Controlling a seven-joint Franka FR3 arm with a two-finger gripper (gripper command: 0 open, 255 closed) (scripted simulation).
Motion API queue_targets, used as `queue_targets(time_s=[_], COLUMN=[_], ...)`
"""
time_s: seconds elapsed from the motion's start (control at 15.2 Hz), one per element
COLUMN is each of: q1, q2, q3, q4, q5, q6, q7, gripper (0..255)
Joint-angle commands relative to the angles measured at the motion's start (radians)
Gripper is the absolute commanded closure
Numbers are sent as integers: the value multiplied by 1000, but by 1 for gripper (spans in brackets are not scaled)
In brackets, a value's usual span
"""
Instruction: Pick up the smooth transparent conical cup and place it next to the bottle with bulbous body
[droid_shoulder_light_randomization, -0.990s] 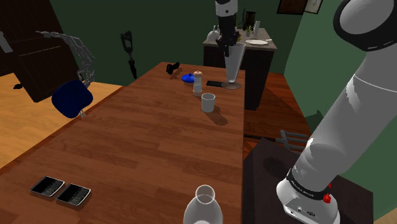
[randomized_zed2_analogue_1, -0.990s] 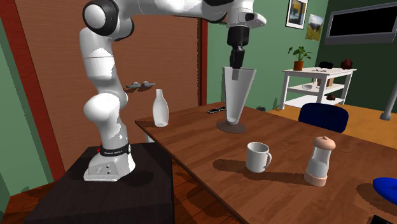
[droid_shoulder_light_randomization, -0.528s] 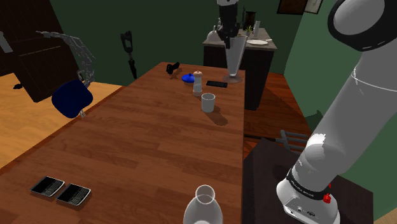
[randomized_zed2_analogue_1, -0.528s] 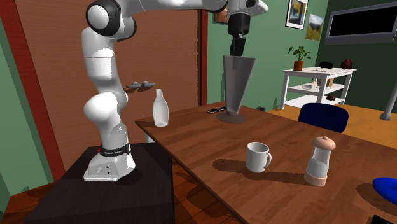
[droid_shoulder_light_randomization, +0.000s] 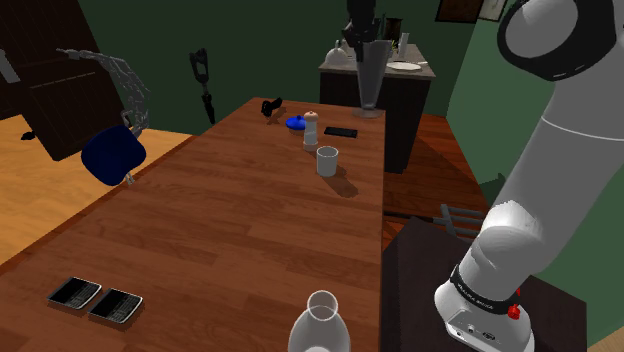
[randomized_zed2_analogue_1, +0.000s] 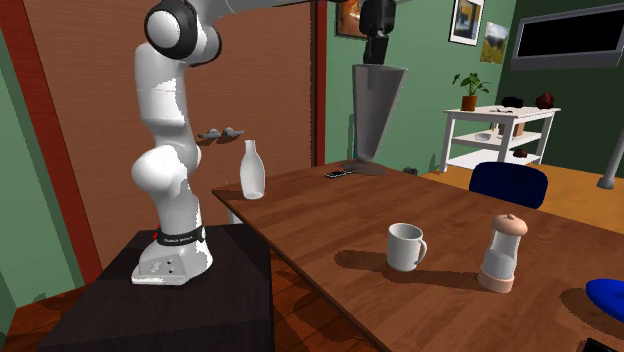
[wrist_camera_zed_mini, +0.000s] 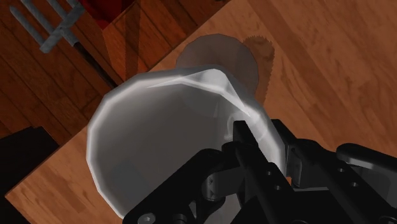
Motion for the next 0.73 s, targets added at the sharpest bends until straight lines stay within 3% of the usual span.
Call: queue_targets(time_s=[0.0, 0.26, 0.66], q1=[0, -1, 74], q2=[16, 54, -88], q3=[0, -1, 69], q4=[52, 154, -17], q5=[0, 1, -4], q6=[-36, -98, -95], q7=[-6, -19, 128], gripper=[255, 255, 255])
